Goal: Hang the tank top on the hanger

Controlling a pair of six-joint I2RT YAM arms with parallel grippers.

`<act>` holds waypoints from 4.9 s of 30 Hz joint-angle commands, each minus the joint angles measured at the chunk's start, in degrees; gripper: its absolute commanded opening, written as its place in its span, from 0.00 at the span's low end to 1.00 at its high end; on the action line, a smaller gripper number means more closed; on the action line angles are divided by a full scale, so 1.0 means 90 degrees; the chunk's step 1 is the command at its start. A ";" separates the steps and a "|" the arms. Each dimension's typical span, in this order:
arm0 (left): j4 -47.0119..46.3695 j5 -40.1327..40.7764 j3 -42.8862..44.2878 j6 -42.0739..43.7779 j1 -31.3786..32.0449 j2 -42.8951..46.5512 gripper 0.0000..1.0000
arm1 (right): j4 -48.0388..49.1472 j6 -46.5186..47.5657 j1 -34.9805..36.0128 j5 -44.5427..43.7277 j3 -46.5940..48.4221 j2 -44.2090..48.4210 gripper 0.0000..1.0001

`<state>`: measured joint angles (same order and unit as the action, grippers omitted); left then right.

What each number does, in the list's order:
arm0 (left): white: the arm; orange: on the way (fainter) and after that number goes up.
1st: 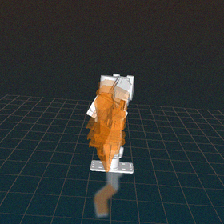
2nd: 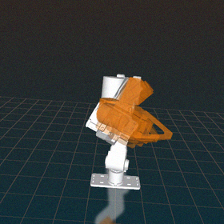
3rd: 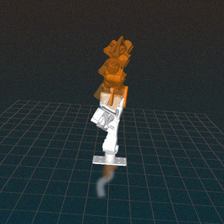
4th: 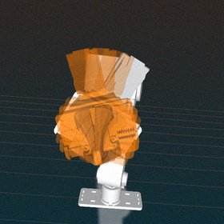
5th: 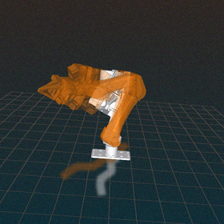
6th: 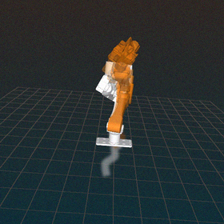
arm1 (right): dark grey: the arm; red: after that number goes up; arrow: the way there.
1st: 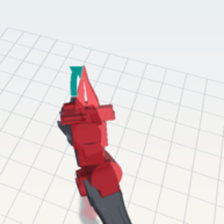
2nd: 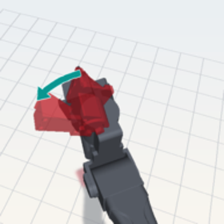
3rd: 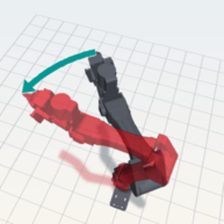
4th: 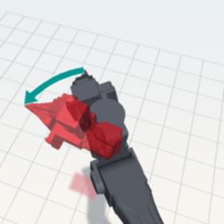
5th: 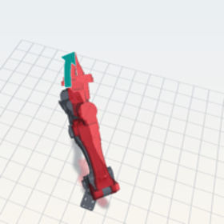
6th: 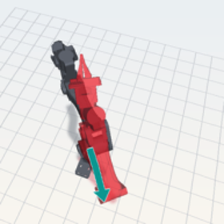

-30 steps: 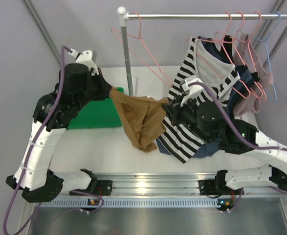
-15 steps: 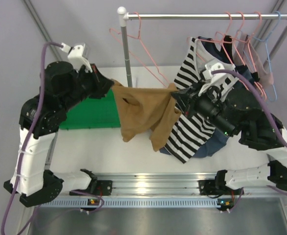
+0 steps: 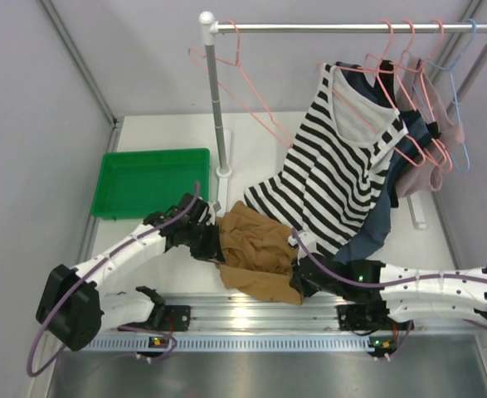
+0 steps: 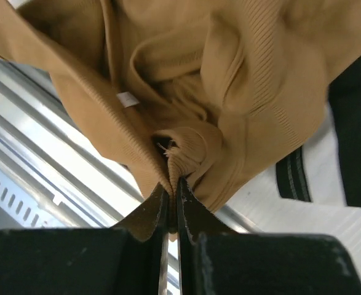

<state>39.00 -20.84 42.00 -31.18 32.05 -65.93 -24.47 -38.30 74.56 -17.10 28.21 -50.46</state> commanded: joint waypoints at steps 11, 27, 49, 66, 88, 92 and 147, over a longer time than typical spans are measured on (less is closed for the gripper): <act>-0.0896 0.0099 -0.0047 -0.0334 0.0257 0.0391 0.48 | 0.1176 -0.0813 0.0621 0.0387 0.0225 0.0050 0.41; -0.0027 0.0949 0.0694 -0.0335 0.0247 0.0695 0.47 | -0.0416 -0.0754 0.0611 -0.0912 0.1475 0.0489 0.61; 0.0705 0.1232 0.2120 -0.0002 0.0257 0.1300 0.48 | -0.1930 0.1178 0.0300 -0.2613 0.5036 -0.0027 0.80; 0.0783 0.1105 0.2423 0.0281 0.0247 0.1349 0.48 | -0.1337 0.3424 -0.2229 -0.1216 0.9025 -0.3084 0.89; 0.0998 0.1173 0.2433 0.0603 0.0247 0.1554 0.49 | -0.1100 0.3650 -0.3890 0.1432 1.0841 -0.5643 0.56; 0.1018 0.1202 0.2404 0.0603 0.0247 0.1583 0.49 | -0.1070 0.3641 -0.3900 0.1402 1.0841 -0.5693 0.48; 0.1203 0.1359 0.2462 0.0535 0.0247 0.1730 0.49 | -0.0533 0.3533 -0.3881 0.1022 1.0929 -0.5312 0.00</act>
<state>50.06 -9.08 62.63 -26.59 34.17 -51.09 -34.72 -6.20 39.99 -6.57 126.54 -103.00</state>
